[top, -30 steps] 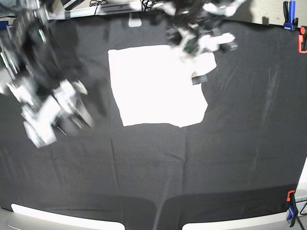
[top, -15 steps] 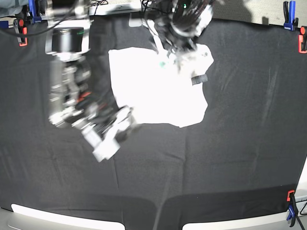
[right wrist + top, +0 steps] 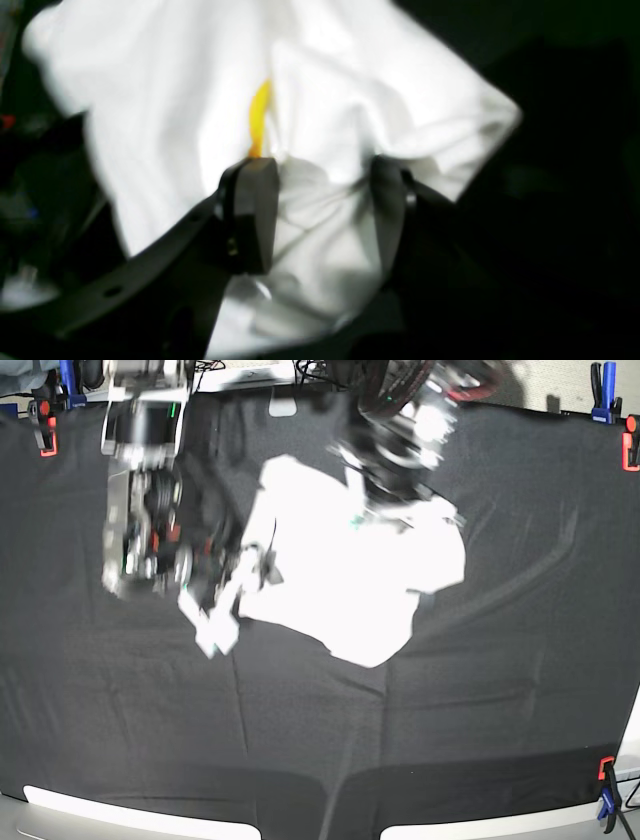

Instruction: Layout the t-shirt on the table in an organized manner, then fold the t-shirt properly

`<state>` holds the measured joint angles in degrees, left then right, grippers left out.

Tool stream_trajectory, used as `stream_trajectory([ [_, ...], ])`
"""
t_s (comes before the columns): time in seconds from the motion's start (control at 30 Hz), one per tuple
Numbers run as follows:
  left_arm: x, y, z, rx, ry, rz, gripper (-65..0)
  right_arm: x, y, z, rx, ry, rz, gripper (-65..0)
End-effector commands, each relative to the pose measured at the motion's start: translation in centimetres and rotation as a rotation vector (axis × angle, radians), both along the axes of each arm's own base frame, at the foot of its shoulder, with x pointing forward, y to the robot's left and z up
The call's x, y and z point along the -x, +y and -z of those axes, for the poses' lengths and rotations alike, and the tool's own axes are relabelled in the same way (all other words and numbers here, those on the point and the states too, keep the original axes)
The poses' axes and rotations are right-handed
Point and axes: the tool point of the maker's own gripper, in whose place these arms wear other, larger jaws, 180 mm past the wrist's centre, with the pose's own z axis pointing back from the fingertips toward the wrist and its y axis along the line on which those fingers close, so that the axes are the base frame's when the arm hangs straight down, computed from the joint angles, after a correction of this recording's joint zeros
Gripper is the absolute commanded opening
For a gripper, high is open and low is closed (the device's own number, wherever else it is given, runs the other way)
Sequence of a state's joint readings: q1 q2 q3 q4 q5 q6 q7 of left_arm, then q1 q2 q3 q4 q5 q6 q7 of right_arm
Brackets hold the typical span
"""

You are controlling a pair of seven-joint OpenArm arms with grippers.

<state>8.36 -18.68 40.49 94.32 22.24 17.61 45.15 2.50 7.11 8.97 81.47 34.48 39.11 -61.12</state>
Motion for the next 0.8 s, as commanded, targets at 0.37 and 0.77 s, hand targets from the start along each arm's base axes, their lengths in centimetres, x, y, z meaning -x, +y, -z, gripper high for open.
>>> stream_trajectory([
  [0.37,-7.2,3.5,-4.2,-0.049,-0.136,-0.055,-41.9,5.1,5.0,-5.8,-0.15,-0.138,-0.051,-35.0],
  [0.77,-10.9,8.1,-11.1,-0.068,-0.321,-0.141,-42.0,4.0,1.4,-11.2,0.061,-0.35,0.004,-35.0],
])
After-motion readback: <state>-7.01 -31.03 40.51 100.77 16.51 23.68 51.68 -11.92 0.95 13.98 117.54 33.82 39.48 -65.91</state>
